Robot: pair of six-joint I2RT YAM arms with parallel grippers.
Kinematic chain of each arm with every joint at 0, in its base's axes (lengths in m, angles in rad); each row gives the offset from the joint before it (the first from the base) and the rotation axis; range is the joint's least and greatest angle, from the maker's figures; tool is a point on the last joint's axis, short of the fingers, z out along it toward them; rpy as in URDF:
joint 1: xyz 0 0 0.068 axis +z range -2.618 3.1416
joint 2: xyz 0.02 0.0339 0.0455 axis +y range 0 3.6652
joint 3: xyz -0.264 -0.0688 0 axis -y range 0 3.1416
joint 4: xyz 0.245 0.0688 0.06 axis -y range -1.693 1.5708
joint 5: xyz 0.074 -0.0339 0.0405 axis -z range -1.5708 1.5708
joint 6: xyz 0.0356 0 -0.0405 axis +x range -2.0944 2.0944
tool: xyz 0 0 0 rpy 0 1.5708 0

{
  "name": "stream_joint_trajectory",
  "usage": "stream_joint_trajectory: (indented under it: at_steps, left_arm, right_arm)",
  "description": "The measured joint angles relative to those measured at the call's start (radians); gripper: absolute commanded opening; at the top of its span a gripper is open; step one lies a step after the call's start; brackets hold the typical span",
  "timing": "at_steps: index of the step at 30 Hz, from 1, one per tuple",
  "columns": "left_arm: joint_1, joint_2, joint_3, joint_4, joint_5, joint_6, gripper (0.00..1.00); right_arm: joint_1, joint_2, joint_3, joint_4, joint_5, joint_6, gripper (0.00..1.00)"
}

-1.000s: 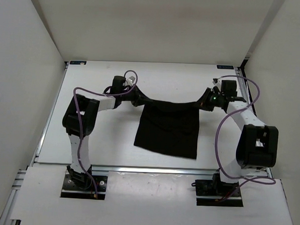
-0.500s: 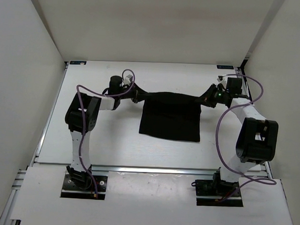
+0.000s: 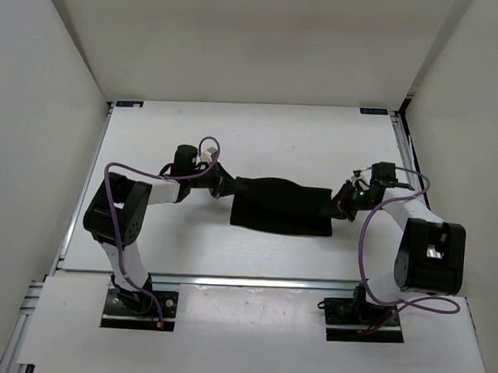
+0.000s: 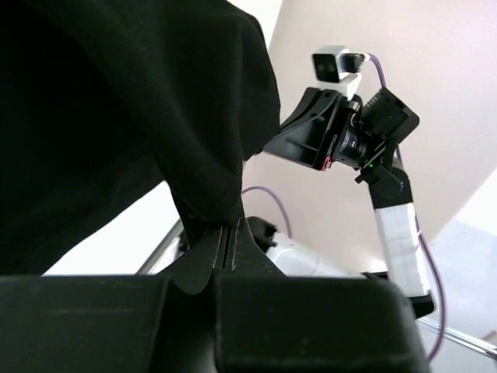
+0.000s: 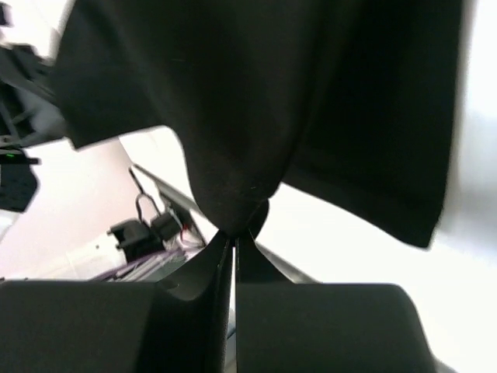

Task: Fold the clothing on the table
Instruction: Fold the skirt

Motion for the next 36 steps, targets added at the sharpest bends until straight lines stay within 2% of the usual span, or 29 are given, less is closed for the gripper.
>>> stream_joint_trajectory:
  at_steps: [4,16,29,36]
  left_arm:
    - [-0.009,-0.012,-0.018,-0.087,-0.005,0.074,0.00]
    - [-0.074,-0.033,-0.140,-0.362,-0.055,0.265,0.00]
    - [-0.063,-0.044,-0.140,-0.472,-0.086,0.368,0.00]
    - [-0.064,-0.044,-0.136,-0.484,-0.093,0.369,0.00]
  right_arm:
    - [0.000,0.000,-0.067,-0.082,0.006,-0.020,0.00]
    - [-0.079,-0.008,-0.074,-0.206,0.062,-0.069,0.00]
    - [-0.068,0.051,-0.074,-0.291,0.109,-0.129,0.00]
    - [-0.068,0.080,-0.079,-0.349,0.150,-0.177,0.00]
